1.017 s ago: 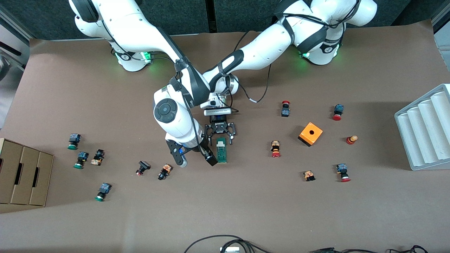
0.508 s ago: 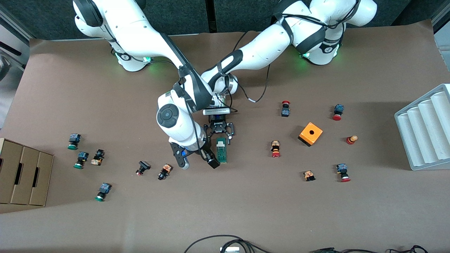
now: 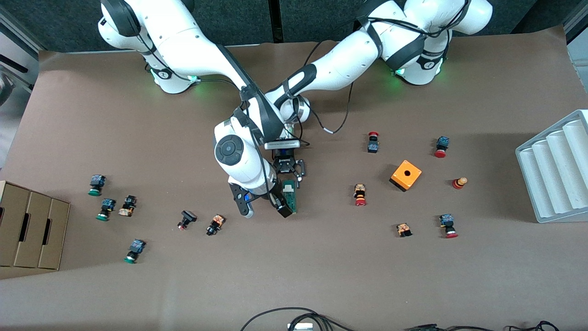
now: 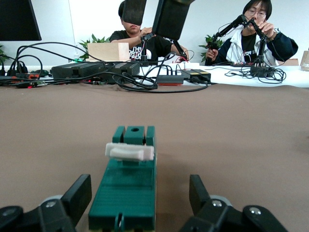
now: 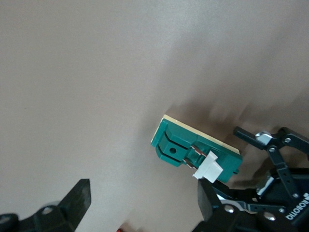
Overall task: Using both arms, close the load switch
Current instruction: 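Position the right gripper fingers around the white toggle of the switch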
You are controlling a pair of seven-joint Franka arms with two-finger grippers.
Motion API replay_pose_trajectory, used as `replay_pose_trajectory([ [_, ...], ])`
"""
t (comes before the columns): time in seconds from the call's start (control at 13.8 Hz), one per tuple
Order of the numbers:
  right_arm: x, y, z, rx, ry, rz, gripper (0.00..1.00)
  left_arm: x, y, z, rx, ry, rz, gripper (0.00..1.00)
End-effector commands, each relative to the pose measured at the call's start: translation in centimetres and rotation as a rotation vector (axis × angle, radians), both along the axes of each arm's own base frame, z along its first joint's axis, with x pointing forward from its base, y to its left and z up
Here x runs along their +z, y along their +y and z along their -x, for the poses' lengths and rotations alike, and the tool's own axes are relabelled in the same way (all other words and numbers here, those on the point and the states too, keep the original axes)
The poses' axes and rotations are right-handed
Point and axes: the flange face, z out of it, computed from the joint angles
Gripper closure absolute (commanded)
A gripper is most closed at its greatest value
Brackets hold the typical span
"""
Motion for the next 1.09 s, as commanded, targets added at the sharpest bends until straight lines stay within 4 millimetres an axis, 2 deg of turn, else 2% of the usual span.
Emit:
replay_pose_trajectory([
  [0.0, -0.6, 1.0, -0.1, -0.018, -0.003, -0.021, 0.01, 0.0, -0.6, 1.5, 0.023, -0.016, -0.002, 0.10],
  [0.58, -0.5, 2.0, 0.1, -0.027, -0.009, -0.028, 0.01, -0.4, 0.8, 2.4, 0.007, -0.006, -0.036, 0.10],
  [0.87, -1.0, 2.3, 0.3, -0.024, -0.008, -0.023, 0.01, -0.3, 0.7, 2.2, 0.010, -0.008, -0.037, 0.24],
  [1.02, -1.2, 2.3, 0.3, -0.026, -0.011, -0.023, 0.01, -0.1, 0.6, 2.1, 0.010, -0.011, -0.033, 0.27],
])
